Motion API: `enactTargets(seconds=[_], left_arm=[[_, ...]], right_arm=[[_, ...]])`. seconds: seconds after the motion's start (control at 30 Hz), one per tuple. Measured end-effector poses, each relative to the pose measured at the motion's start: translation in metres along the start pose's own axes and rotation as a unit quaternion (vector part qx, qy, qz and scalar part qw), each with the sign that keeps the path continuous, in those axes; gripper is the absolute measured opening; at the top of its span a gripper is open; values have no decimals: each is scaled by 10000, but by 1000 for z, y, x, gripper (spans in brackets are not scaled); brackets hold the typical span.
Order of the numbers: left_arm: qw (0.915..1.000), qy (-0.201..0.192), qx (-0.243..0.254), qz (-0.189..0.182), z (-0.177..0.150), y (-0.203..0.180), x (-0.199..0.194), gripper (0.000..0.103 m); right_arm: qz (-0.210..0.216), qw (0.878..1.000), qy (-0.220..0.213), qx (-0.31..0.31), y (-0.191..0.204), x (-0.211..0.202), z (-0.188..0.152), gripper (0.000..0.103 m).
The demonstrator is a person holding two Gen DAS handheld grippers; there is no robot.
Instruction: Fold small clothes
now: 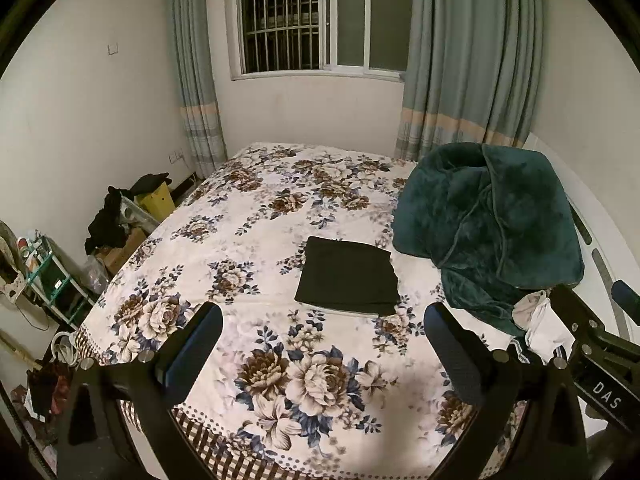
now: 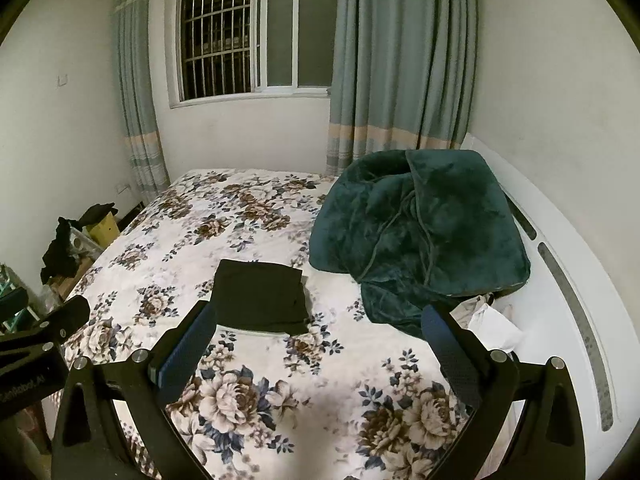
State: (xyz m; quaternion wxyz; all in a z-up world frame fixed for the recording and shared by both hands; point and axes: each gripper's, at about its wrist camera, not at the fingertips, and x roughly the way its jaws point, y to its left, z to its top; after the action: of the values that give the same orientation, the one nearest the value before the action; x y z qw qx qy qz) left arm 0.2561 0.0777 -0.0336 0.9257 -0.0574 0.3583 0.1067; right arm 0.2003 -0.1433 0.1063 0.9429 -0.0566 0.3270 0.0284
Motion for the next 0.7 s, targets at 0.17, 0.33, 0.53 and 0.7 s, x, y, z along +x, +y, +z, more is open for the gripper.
enactTargets(seconds=[0.17,0.33,0.53,0.7], left_arm=[[10000,23,3,6,1,-1,0,103],[10000,37,6,51,1,-2,-3,103],[10000,36,6,66,0,-3,-6,103],[10000,8,9,81,1,-3,-7,103]], right_arm=[[22,10000,10,6,0,0,0,103],[59,10000,17,-16,1,1,0,103],[81,10000,9,-22,2,2,2,103],[87,10000,9,-29,2,4,2,103]])
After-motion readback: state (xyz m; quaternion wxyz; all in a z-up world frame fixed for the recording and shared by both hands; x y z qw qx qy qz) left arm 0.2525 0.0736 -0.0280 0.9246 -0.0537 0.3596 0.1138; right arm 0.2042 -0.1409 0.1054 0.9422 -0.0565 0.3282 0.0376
